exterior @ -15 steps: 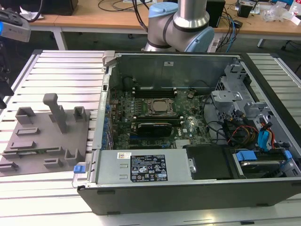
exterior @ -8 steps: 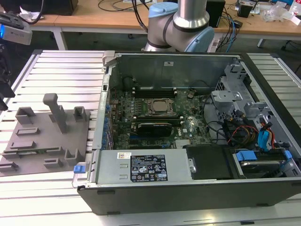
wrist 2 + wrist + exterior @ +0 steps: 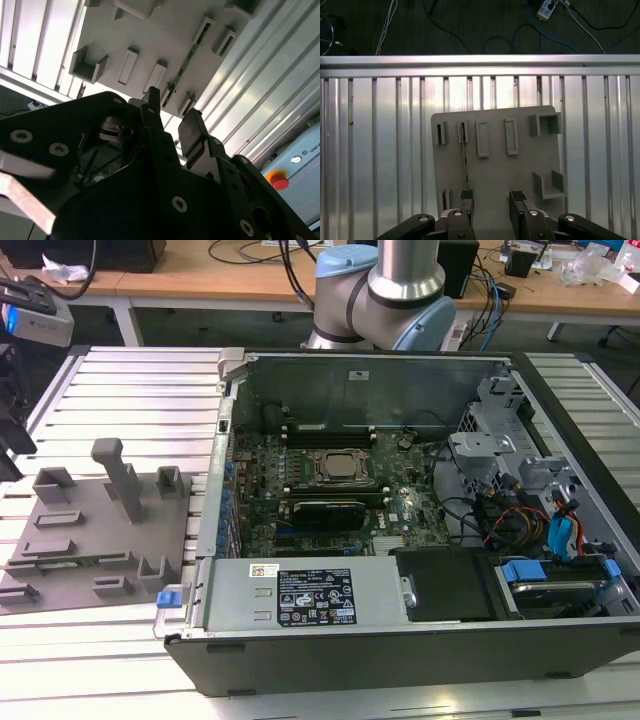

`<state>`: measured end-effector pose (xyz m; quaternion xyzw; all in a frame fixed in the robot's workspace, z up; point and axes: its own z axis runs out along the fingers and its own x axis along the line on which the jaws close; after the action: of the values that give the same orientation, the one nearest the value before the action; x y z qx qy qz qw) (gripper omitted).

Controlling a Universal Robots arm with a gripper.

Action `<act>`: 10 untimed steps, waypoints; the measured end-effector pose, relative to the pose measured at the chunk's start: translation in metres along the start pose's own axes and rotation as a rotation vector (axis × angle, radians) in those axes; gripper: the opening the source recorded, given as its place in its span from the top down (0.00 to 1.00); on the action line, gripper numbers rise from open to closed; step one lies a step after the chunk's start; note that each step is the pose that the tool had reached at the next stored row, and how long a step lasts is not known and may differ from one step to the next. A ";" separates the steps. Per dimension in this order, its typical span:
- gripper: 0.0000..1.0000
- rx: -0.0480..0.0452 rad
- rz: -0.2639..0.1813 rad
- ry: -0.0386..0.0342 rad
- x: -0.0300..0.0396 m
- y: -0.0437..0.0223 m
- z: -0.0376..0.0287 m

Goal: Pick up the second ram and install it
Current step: 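Pick up the second ram and move it above second insertion slot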

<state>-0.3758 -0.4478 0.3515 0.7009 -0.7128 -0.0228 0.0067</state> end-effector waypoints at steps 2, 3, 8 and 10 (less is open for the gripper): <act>0.58 -0.0001 0.000 0.0000 0.0000 0.0000 0.0014; 0.58 0.0000 0.000 0.0000 0.0001 -0.0001 0.0024; 0.58 0.0000 0.000 -0.0001 0.0002 -0.0004 0.0100; 0.58 -0.0001 0.000 0.0000 0.0005 -0.0010 0.0239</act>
<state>-0.3758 -0.4478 0.3276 0.7009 -0.7128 -0.0228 0.0067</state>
